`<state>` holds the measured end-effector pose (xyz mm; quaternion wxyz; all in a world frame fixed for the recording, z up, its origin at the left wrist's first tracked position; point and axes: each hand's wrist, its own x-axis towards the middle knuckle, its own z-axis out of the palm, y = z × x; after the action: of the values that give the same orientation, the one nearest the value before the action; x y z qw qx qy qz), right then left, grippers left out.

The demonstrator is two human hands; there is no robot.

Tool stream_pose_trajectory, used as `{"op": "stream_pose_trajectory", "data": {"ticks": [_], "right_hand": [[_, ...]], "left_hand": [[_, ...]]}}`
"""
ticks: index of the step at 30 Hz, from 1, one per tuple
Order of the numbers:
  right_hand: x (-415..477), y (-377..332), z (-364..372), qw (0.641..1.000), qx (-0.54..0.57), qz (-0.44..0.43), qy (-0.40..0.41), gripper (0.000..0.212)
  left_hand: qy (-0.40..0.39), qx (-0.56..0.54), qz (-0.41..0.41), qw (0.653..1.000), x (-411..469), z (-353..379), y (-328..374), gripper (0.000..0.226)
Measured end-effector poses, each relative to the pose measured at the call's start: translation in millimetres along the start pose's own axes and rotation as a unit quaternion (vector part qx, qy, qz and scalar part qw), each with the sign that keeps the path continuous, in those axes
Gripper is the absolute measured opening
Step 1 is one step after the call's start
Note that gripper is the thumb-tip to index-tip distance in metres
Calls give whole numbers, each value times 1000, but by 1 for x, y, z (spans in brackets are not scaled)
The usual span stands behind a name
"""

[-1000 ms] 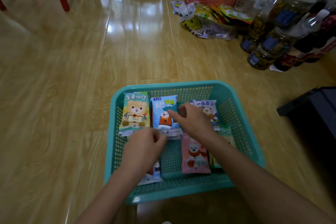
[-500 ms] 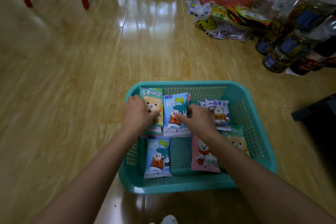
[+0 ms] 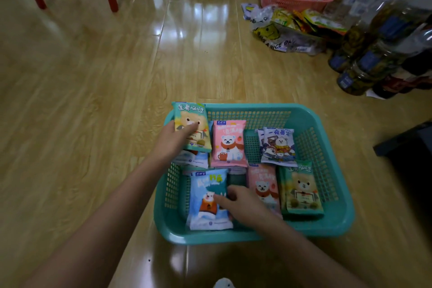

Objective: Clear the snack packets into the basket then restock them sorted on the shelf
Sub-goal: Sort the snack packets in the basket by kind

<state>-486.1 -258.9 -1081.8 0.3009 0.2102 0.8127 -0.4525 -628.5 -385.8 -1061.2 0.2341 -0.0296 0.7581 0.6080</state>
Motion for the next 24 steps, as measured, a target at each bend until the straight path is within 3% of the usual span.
{"op": "stream_pose_trajectory", "data": {"ticks": [3,7,10,16,22,24], "right_hand": [[15,-5,14,1000,-20,1,4,32],[28,-9,24,966,-253,-11,48,44],[27,-10,18,944,-324,-31,55,46],[-7,8,-41,957,-268,-72,80,20],[-39,49,-132,943,-270,-7,194,21],[-45,58,-153,938,-268,8,218,21]], "left_hand": [[-3,-54,11,998,-11,-3,-1,5],[-15,-59,27,998,-22,-6,-4,5],[-23,-63,22,998,-27,-3,-4,8],[-88,26,42,995,-41,25,-8,22],[-239,14,4,971,-54,91,-14,9],[-290,40,-19,956,-55,117,-21,18]]}}
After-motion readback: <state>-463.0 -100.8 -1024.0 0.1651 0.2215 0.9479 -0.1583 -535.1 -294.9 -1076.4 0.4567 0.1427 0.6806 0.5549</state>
